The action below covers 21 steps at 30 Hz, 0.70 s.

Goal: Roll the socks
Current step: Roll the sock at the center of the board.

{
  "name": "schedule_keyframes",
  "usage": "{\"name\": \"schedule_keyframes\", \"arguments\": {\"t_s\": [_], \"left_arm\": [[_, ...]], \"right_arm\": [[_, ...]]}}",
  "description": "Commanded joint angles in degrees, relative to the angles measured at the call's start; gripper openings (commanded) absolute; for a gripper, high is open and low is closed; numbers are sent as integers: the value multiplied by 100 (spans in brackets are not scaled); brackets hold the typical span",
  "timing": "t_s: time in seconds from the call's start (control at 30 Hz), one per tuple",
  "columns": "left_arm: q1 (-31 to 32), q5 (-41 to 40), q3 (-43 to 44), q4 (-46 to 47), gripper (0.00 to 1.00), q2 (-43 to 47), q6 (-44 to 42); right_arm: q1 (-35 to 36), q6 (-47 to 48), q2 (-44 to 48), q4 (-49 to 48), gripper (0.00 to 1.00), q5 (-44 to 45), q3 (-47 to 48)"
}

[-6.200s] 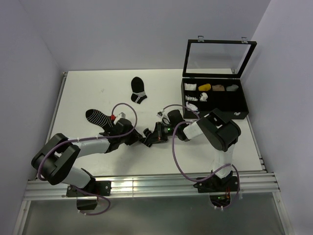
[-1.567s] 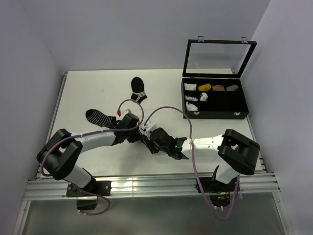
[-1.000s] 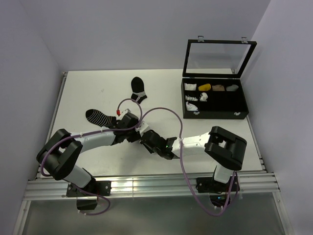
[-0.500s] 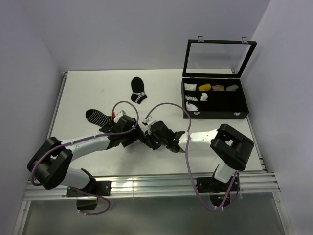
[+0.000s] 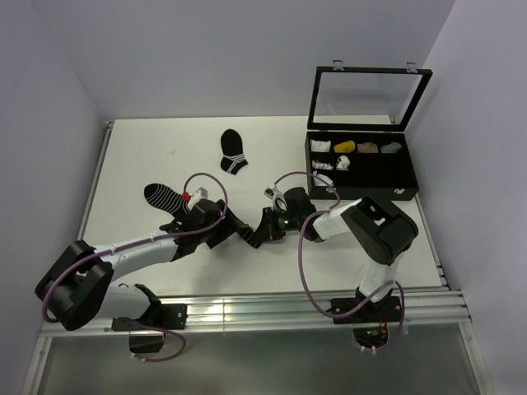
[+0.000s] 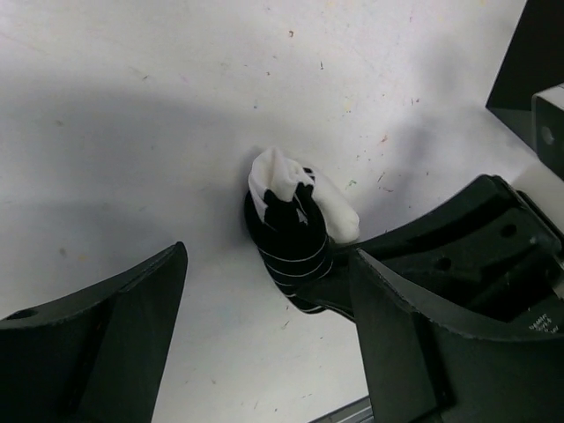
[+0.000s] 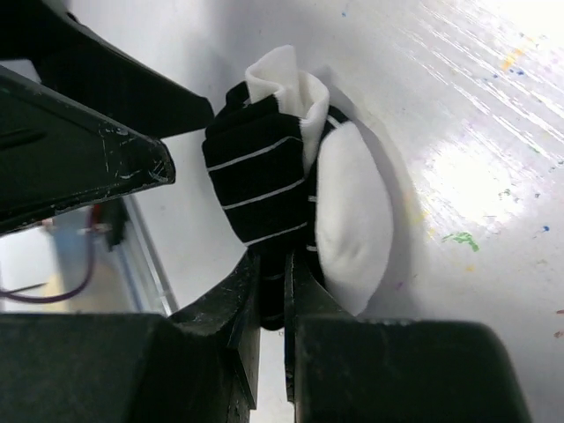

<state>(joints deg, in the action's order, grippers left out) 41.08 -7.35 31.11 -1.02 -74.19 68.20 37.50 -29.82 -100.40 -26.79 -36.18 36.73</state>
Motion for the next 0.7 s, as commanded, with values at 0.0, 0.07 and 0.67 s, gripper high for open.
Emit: {"name": "schedule_keyframes", "arguments": {"t_s": [0.0,0.07,0.67], "left_arm": [[32,181,35,514,79,-183,-9],[40,208,61,550,78,-323,-9],[58,375,246,778,44,-1246,-71]], "right_arm": [[-216,-647,-418,-739,0,-837,-228],[-313,-753,-568,-810,0,-917,-237],[-436,-683,-718,-179,2,-785,-43]]}}
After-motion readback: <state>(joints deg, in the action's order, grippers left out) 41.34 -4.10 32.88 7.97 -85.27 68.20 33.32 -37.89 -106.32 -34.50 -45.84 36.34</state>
